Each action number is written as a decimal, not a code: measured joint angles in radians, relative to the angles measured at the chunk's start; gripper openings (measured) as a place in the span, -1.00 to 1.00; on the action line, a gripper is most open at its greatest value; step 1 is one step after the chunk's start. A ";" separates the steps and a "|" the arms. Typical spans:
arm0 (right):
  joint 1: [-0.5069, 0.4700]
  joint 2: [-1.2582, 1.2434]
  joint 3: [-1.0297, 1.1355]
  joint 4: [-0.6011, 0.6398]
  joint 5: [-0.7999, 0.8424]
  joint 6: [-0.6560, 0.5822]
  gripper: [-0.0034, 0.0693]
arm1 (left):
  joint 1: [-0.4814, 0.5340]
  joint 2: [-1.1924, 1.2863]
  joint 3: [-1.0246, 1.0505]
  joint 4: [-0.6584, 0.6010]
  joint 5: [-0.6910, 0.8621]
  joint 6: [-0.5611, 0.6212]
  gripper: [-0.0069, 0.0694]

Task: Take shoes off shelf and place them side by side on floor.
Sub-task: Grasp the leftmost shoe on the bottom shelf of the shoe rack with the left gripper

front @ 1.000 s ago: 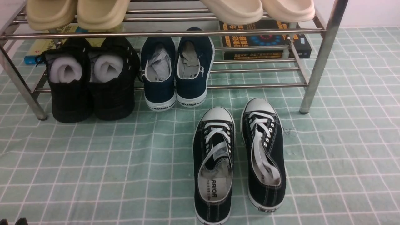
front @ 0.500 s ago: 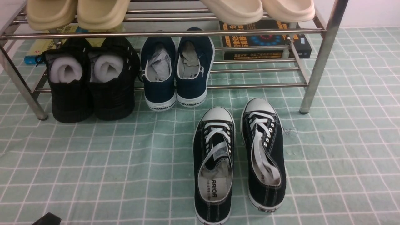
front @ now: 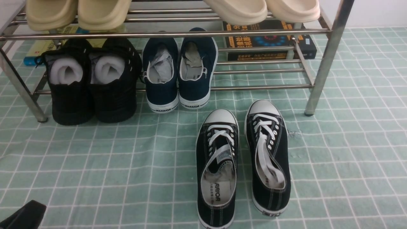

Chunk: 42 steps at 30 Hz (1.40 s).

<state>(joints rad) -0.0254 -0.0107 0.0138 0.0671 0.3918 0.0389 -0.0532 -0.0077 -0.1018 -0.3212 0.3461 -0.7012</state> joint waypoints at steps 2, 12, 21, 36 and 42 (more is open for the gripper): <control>0.000 0.000 0.000 0.000 0.000 0.000 -0.28 | 0.000 0.017 -0.054 0.028 0.043 0.016 -0.65; 0.003 0.000 0.000 0.000 0.000 0.000 -0.25 | 0.000 0.662 -0.460 0.433 0.336 0.059 -0.81; 0.003 0.000 0.000 0.000 0.000 0.000 -0.25 | 0.000 1.217 -0.919 0.665 0.432 0.070 -0.71; 0.003 0.000 0.000 0.000 0.000 0.000 -0.25 | 0.000 1.688 -1.378 0.680 0.535 -0.024 -0.53; 0.003 0.000 0.000 0.000 0.000 0.000 -0.25 | 0.000 1.742 -1.388 0.712 0.478 -0.115 -0.03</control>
<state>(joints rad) -0.0221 -0.0107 0.0138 0.0671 0.3918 0.0389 -0.0532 1.7346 -1.4903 0.3912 0.8245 -0.8165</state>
